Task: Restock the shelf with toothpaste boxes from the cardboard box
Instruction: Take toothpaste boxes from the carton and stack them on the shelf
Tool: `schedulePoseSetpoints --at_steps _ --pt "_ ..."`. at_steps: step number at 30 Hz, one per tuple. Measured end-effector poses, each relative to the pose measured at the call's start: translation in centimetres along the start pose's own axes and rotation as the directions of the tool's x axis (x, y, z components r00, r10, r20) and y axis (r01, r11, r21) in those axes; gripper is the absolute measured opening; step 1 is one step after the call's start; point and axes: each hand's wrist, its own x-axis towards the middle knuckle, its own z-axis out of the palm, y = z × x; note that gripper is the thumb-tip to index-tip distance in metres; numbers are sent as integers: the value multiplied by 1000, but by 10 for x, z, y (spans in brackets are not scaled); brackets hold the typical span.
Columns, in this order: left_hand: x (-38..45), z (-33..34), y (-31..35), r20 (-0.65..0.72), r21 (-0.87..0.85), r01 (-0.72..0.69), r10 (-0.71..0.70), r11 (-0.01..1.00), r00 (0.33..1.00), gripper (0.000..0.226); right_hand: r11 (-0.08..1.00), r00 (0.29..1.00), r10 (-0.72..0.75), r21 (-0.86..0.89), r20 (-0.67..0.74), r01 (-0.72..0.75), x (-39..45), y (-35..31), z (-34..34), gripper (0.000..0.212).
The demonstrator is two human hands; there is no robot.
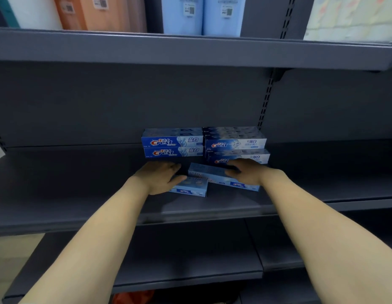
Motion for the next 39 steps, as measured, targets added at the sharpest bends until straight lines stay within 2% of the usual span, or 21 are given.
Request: schedulePoseSetpoints --at_steps 3,9,16,19,24,29,33,35,39 --pt "13 -4 14 -76 -14 -5 4 1000 997 55 1000 1000 -7 -12 -12 6 2 7 -2 42" --pt "36 -11 43 -58 -45 -43 41 998 997 51 998 999 -40 46 33 39 1 10 -5 42" --pt "50 -11 57 -110 -63 -83 76 995 991 48 993 999 6 119 52 -12 13 24 -8 43" --pt "58 -8 60 -75 -99 -61 54 993 996 49 992 1000 19 126 -5 -19 21 26 -6 41" --pt "65 -4 64 35 -156 -3 8 988 999 51 997 978 50 63 -202 -38 31 30 1 30" --pt "71 -5 64 40 -154 24 -18 988 999 46 989 965 38 151 -259 1 30 37 -2 40" --pt "75 -10 68 3 -159 53 -53 986 999 50 986 984 8 165 -180 23 28 43 -4 38" --pt "77 -8 71 -8 -148 45 -46 988 999 49 990 994 -22 135 -105 37 26 43 -1 27" --pt "80 -5 75 -18 -96 34 -36 995 999 49 983 987 -75 159 -143 97 28 39 4 36"
